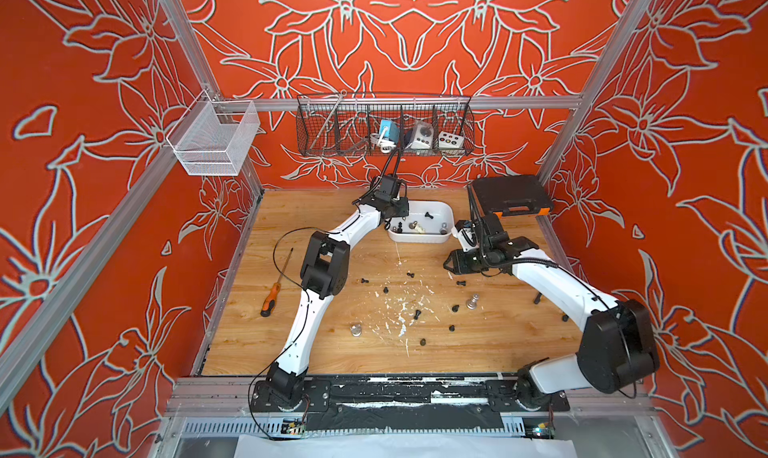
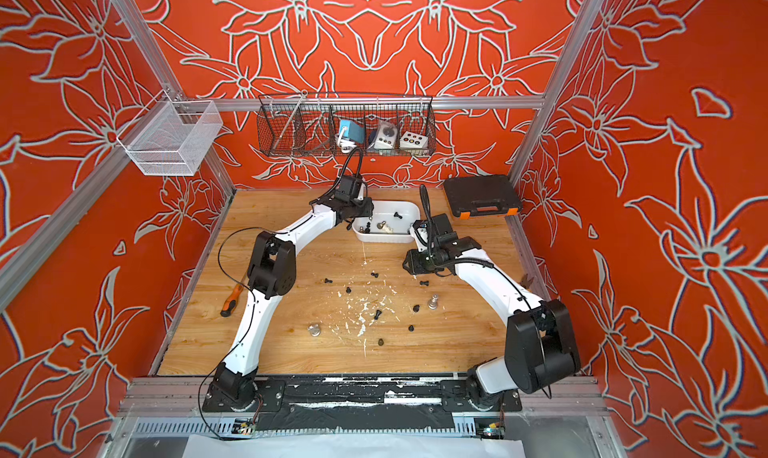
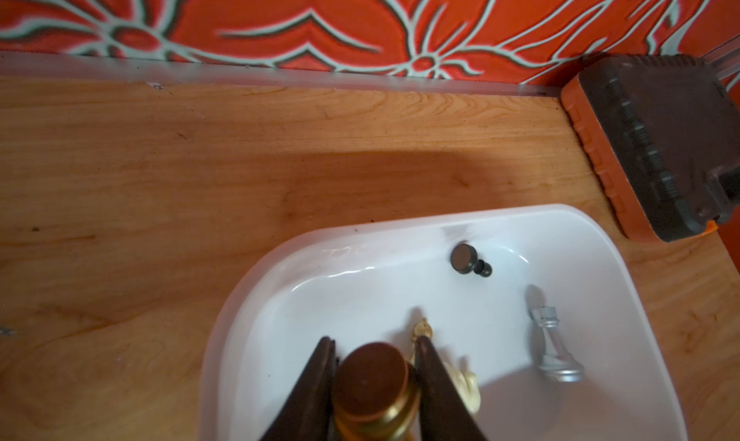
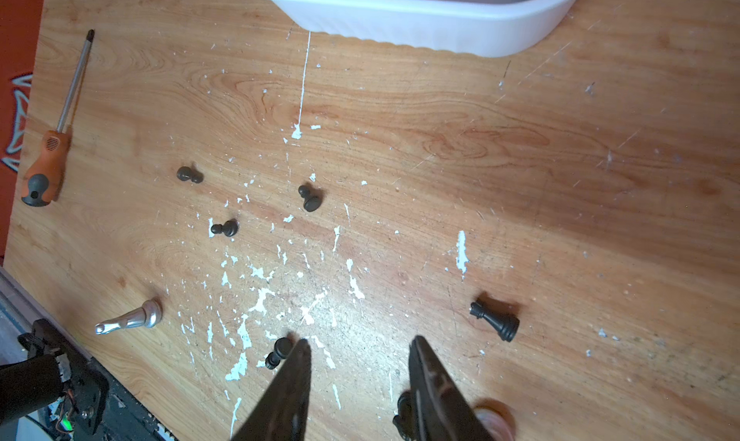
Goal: Put the chess pieces into the storage box
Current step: Place the chess piece in the storage box.
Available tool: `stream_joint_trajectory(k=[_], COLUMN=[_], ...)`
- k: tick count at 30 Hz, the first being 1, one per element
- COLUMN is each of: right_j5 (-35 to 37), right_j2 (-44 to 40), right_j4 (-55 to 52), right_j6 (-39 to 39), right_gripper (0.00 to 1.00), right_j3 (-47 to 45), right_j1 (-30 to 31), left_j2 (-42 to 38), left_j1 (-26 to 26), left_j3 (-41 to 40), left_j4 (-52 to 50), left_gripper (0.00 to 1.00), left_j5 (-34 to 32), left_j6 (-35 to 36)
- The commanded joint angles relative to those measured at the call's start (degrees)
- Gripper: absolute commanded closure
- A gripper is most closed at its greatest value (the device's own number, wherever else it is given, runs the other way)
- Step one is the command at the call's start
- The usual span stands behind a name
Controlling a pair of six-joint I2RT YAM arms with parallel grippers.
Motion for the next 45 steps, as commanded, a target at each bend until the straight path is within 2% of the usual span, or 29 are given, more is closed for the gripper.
stream_joint_trajectory(k=[1,8,15,26,45], right_j5=[0.80,1.15,1.24,1.24,1.67], right_j2=[0.80,0.34,0.06,-0.39,0.36], right_j4=[-2.32,-2.34,-2.51,-2.07,-3.60], right_j6=[-1.38,-0.93,-0.96,-0.34,-1.32], right_gripper=[0.57,0.57,0.58,0.57,0.57], right_j3=[1.16,0.58,0.18,-0.70,1.39], right_j1=[0.12,0.12,0.12,0.12,0.11], left_j2=[1.59,2.88,2.86,1.46,-10.19], left_j1=[0.66,1.10,1.12,1.10,0.75], left_j3=[1.19,1.33,1.32,0.69,-10.70], left_j4=[1.95,3.14,3.76,2.80,6.71], left_gripper=[0.67,0.66,0.58,0.55,0.56], left_j5=[0.27,1.01,1.84,1.93,5.05], left_j6=[-0.52,-1.32,-1.41,-0.19,3.26])
